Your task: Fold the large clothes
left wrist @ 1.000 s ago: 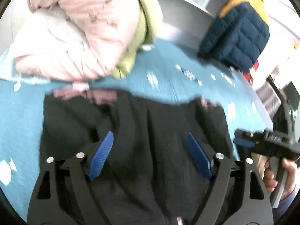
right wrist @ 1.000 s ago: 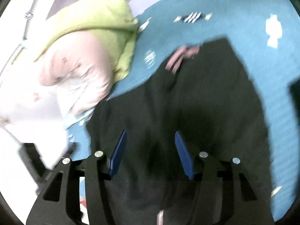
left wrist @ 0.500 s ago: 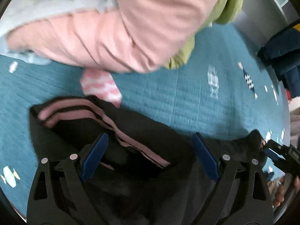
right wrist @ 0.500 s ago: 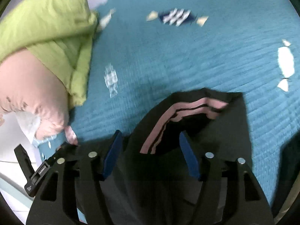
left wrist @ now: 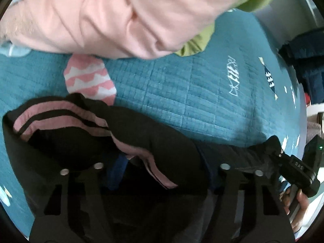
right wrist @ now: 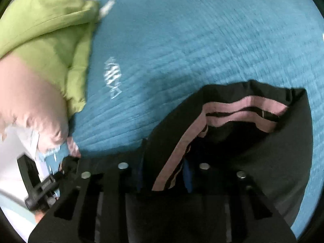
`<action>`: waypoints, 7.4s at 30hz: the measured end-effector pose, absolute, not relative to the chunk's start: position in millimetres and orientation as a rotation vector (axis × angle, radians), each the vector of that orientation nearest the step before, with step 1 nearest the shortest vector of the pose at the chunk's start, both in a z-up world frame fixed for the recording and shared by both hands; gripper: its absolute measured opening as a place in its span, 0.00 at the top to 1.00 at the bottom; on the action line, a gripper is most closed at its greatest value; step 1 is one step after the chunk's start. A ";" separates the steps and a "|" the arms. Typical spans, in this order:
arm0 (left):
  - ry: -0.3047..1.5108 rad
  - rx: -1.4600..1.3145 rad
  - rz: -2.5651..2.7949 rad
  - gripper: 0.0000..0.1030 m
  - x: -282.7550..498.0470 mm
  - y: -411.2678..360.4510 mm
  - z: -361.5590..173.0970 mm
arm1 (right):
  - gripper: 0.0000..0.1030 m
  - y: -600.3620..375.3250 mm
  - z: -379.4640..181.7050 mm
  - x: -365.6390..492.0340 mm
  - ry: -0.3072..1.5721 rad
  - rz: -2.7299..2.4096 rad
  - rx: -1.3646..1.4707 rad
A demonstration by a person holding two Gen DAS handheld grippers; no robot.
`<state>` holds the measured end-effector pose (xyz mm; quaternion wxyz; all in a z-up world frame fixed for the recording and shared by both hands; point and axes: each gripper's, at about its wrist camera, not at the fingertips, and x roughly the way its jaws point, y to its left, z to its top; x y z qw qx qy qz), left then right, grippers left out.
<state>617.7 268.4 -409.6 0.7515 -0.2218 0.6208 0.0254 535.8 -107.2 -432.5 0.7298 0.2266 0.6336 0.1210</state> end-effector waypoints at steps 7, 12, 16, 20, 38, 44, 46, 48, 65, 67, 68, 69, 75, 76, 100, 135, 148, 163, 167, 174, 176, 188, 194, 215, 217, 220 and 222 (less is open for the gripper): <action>1.229 -0.444 0.017 0.57 582.8 260.4 -362.1 | 0.79 -114.2 -382.8 494.2 1.252 0.374 0.530; 1.104 -0.439 -0.034 0.58 528.0 256.9 -308.6 | 0.79 -119.5 -332.3 447.0 1.155 0.448 0.533; 0.988 -0.433 -0.071 0.58 463.3 247.4 -269.2 | 0.79 -128.2 -293.0 394.1 1.076 0.499 0.535; 0.901 -0.446 -0.101 0.58 394.3 237.1 -246.3 | 0.79 -143.5 -268.9 330.5 1.014 0.533 0.549; 0.968 -0.589 -0.121 0.60 137.8 196.7 -345.9 | 0.81 -202.0 -356.9 70.3 1.035 0.419 0.711; 0.962 -0.610 -0.127 0.60 111.0 188.7 -354.5 | 0.83 -205.2 -390.4 53.0 1.084 0.372 0.806; 0.956 -0.578 -0.127 0.60 107.7 182.0 -345.2 | 0.83 -202.4 -384.4 50.8 1.077 0.382 0.790; 0.940 -0.531 -0.148 0.59 99.0 175.5 -330.8 | 0.83 -198.0 -378.7 47.5 1.077 0.390 0.756; 1.032 -0.302 -0.003 0.28 174.9 183.6 -335.6 | 0.81 -176.6 -417.7 47.7 1.306 0.358 0.642; 1.089 -0.311 0.017 0.28 182.0 187.4 -368.4 | 0.74 -177.7 -415.7 52.3 1.312 0.365 0.661; 1.097 -0.322 0.026 0.28 181.1 187.3 -375.1 | 0.74 -174.7 -409.5 55.0 1.325 0.368 0.629; 1.084 -0.335 0.021 0.28 177.2 188.1 -377.8 | 0.74 -172.1 -404.0 54.7 1.331 0.372 0.597; 1.062 -0.316 -0.020 0.28 162.2 193.0 -386.7 | 0.74 -169.9 -334.5 50.1 1.271 0.396 0.375; 1.051 -0.316 -0.025 0.28 158.2 194.2 -389.0 | 0.74 -166.6 -317.3 51.6 1.221 0.405 0.335; 1.014 -0.322 -0.123 0.26 154.9 203.5 -383.6 | 0.80 -155.3 -390.1 193.5 1.308 0.206 0.347; 1.076 -0.673 0.077 0.12 146.2 331.5 -430.4 | 0.48 -77.2 -338.2 223.7 1.100 0.476 0.271; 1.057 -0.698 0.110 0.10 137.2 324.2 -424.4 | 0.57 -47.2 -334.1 203.4 1.119 0.590 0.248; 0.824 -1.076 0.129 0.10 34.3 296.4 -425.9 | 0.90 35.1 -406.2 239.0 1.289 0.528 0.154; 0.824 -1.139 0.145 0.10 36.8 290.9 -441.7 | 0.90 28.7 -404.6 238.1 1.290 0.531 0.177; 0.832 -1.262 0.122 0.10 45.8 288.9 -469.0 | 0.90 36.2 -401.5 230.6 1.247 0.508 0.174; 0.832 -1.331 0.116 0.07 48.5 290.6 -480.2 | 0.89 32.6 -399.4 225.8 1.225 0.507 0.201; 0.805 -1.339 0.027 0.04 68.9 291.9 -517.2 | 0.84 -3.1 -382.3 144.2 1.111 0.462 0.463; 0.804 -1.401 -0.005 0.06 71.4 291.8 -522.9 | 0.84 -1.9 -396.7 105.4 1.059 0.400 0.541; 0.915 -1.081 -0.175 0.41 89.5 284.3 -428.1 | 0.41 102.4 -384.9 -10.9 0.725 0.515 -0.139; 0.936 -1.065 -0.189 0.41 91.9 285.9 -427.8 | 0.38 115.3 -388.5 -18.5 0.663 0.500 -0.242; 0.959 -1.061 -0.213 0.41 95.0 287.1 -427.2 | 0.33 129.2 -397.9 -24.7 0.578 0.453 -0.374; 0.968 -1.050 -0.232 0.41 96.4 290.1 -426.5 | 0.28 133.9 -404.1 -26.4 0.518 0.432 -0.456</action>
